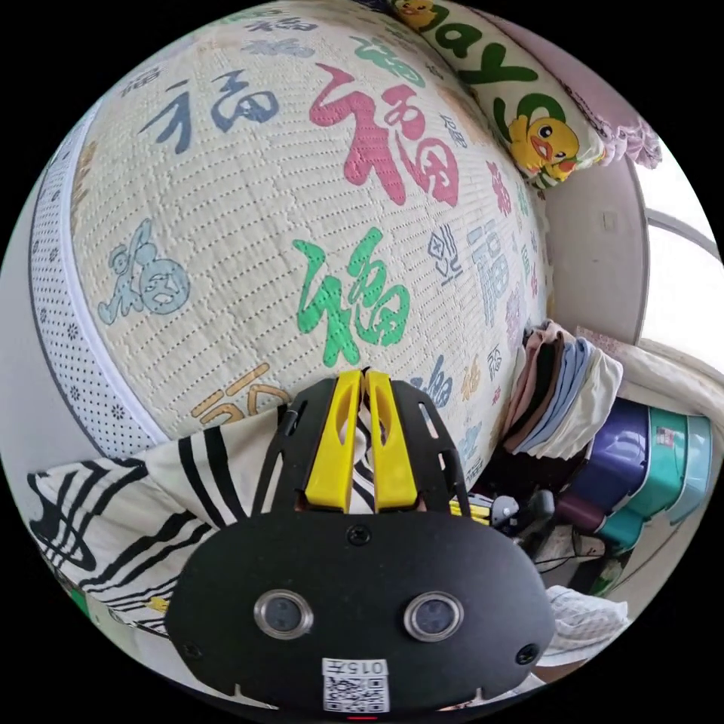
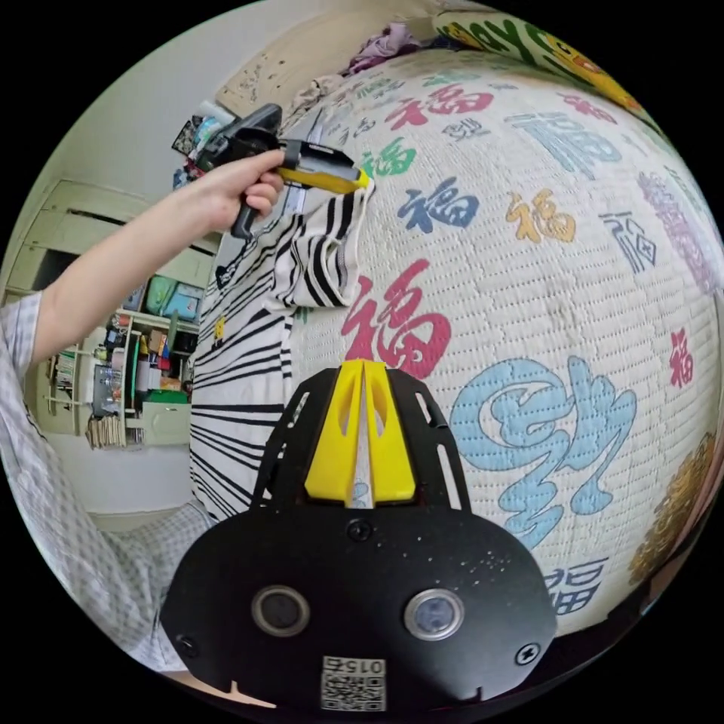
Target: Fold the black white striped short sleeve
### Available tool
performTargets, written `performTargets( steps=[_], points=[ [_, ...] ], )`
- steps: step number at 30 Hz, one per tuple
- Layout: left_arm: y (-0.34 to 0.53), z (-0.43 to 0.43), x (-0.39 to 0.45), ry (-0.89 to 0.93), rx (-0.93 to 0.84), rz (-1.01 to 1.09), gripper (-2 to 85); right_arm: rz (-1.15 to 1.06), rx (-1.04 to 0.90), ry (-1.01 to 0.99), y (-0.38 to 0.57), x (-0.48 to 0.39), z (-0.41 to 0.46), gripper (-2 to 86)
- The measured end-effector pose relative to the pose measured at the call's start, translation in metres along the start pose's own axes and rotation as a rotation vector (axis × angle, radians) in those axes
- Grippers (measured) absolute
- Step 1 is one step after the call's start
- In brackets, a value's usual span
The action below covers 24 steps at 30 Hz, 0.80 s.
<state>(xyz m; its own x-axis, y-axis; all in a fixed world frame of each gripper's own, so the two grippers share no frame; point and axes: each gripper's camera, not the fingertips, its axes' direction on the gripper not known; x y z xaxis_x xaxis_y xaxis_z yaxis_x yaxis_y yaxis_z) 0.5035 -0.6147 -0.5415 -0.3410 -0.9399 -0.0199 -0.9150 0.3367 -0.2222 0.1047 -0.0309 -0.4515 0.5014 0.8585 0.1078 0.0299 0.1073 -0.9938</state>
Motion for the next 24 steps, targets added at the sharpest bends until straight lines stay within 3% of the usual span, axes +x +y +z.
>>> performTargets(
  steps=[2,5,9,12,21,24],
  points=[
    [-0.003,0.000,0.009,-0.047,-0.012,0.047,0.4,-0.039,0.088,0.013,-0.011,-0.012,-0.010,7.9],
    [-0.008,0.001,0.019,-0.095,-0.043,0.088,0.4,-0.086,0.096,-0.075,-0.048,-0.024,0.003,10.8],
    [-0.012,-0.004,0.024,-0.105,-0.071,0.101,0.4,-0.091,-0.031,-0.155,-0.078,-0.021,0.048,2.2],
    [-0.010,-0.016,0.029,-0.099,-0.067,0.141,0.4,-0.048,-0.124,-0.107,-0.072,-0.021,0.049,0.5],
    [0.001,-0.016,0.019,-0.107,-0.065,0.076,1.0,0.173,-0.067,-0.150,-0.037,-0.003,0.039,-0.3],
    [0.005,-0.025,0.026,-0.160,-0.099,0.158,1.9,0.160,-0.069,-0.118,-0.043,-0.014,0.039,-0.2]
  ],
)
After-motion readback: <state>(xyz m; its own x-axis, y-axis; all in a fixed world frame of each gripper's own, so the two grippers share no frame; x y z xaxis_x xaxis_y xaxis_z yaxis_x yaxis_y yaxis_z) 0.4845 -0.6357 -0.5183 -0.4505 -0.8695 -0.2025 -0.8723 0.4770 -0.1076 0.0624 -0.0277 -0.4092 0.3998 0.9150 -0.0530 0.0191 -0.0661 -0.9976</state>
